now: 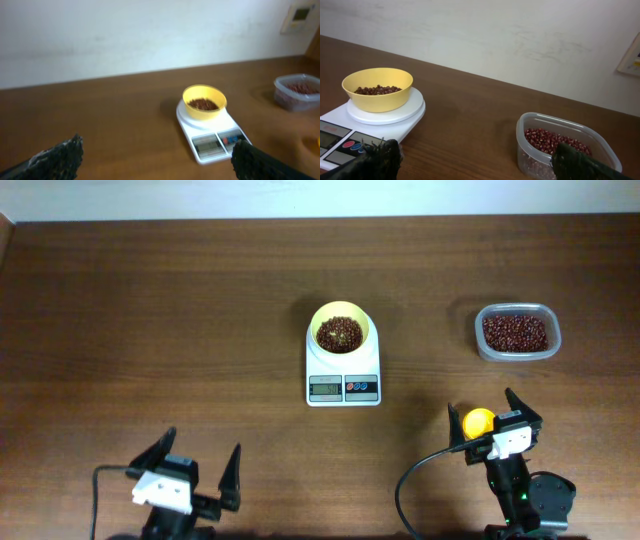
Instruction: Scoop item into bowl and weigh 50g on scale
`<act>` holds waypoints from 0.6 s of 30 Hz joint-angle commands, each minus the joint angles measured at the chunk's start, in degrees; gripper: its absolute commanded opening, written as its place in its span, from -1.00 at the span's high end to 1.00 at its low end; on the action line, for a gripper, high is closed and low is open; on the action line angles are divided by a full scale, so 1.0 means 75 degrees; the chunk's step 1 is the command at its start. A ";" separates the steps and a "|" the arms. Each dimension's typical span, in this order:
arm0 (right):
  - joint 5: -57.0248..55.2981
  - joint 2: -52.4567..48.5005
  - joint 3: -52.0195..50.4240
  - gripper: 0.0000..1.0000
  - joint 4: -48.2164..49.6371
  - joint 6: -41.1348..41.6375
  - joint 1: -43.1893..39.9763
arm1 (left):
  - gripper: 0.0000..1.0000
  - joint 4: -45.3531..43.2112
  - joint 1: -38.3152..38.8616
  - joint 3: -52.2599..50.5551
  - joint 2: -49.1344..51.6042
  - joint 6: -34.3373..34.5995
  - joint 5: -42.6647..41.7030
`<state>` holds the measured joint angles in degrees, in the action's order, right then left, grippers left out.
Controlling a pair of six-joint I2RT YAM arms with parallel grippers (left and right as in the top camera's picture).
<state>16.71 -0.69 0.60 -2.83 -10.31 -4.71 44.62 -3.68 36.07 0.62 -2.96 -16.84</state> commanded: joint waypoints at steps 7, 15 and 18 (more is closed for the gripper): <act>-0.0067 0.0064 -0.0038 -0.97 -0.0052 0.0029 0.0064 | -0.97 -0.3308 -0.0032 -0.2366 -0.0038 0.0233 0.0023; -0.0067 0.0064 -0.0038 -0.97 -0.0052 0.0029 0.0064 | -0.97 -0.6347 -0.0032 -0.4581 -0.0038 0.0434 0.0023; -0.0067 0.0064 -0.0038 -0.97 -0.0052 0.0029 0.0064 | -0.97 -0.6158 -0.0032 -0.4736 -0.0038 0.0431 0.0119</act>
<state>16.71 -0.69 0.60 -2.83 -10.26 -4.71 -2.46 -3.68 1.61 0.62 -0.34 -16.84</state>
